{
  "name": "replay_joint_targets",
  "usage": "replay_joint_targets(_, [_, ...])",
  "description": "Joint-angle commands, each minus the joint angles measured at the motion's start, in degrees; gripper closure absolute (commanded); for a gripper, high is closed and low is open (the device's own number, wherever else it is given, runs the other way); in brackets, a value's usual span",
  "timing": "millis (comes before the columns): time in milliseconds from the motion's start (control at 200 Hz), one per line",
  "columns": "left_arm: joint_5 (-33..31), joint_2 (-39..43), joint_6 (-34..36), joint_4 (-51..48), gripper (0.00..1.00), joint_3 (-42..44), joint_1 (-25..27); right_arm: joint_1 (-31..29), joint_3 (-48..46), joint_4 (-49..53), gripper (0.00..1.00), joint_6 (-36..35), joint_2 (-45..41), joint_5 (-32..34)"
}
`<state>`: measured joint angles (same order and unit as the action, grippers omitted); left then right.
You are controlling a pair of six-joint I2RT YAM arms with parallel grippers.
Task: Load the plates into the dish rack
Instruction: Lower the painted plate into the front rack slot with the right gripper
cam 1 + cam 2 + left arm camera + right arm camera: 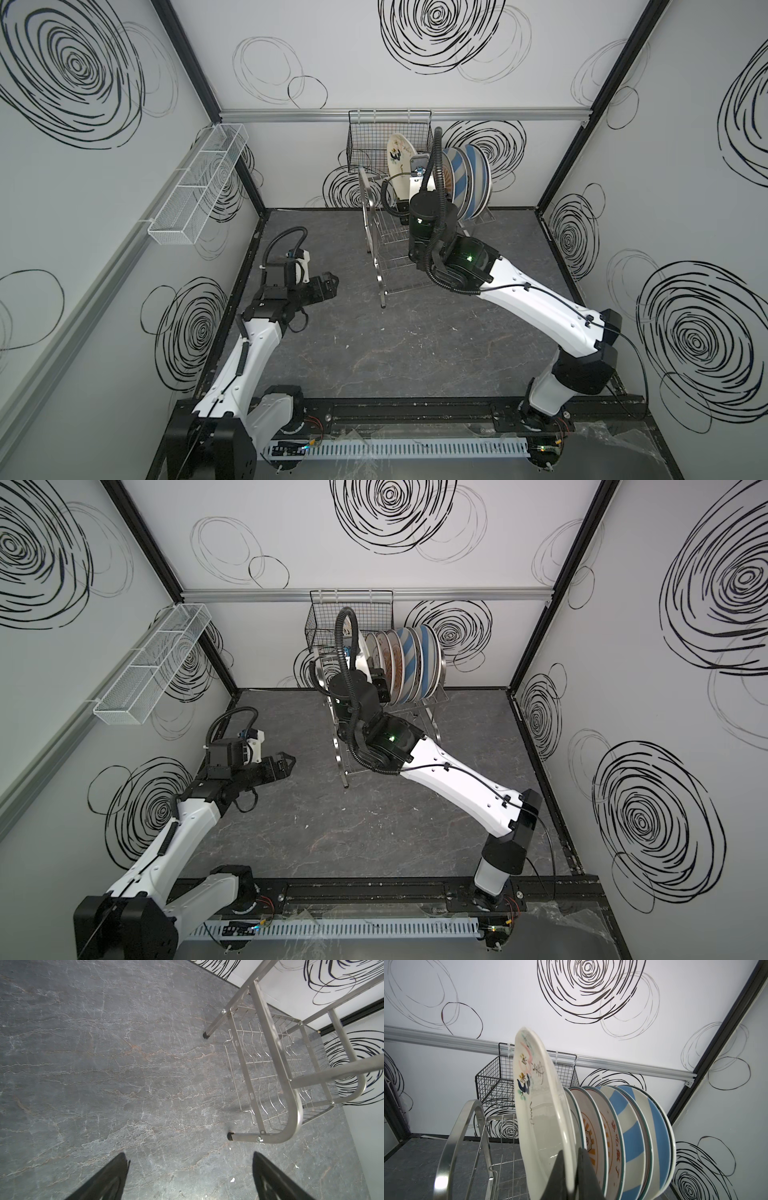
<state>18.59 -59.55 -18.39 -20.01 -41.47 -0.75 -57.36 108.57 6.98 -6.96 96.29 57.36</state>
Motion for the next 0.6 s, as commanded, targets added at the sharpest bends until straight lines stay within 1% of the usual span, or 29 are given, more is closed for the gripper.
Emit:
replay_joint_targets(0, [1.4, 0.9, 1.0, 1.9, 0.04, 0.8, 0.2, 0.3, 1.5, -8.8, 1.0, -1.2, -0.3, 3.1])
replay_joint_targets(85, [1.6, 1.2, 0.9, 1.9, 0.04, 0.9, 0.3, 0.8, 2.0, -8.5, 1.0, -0.8, 0.9, 3.0])
replay_joint_targets(270, [1.9, 1.2, 0.8, 2.0, 0.04, 1.0, 0.3, 2.4, 4.0, -4.7, 1.0, 3.3, 3.3, 0.9])
replay_joint_targets(595, [2.1, 1.1, 0.8, 2.0, 0.04, 1.0, 0.3, 4.5, 4.8, -2.4, 1.0, 5.8, 5.2, 0.1])
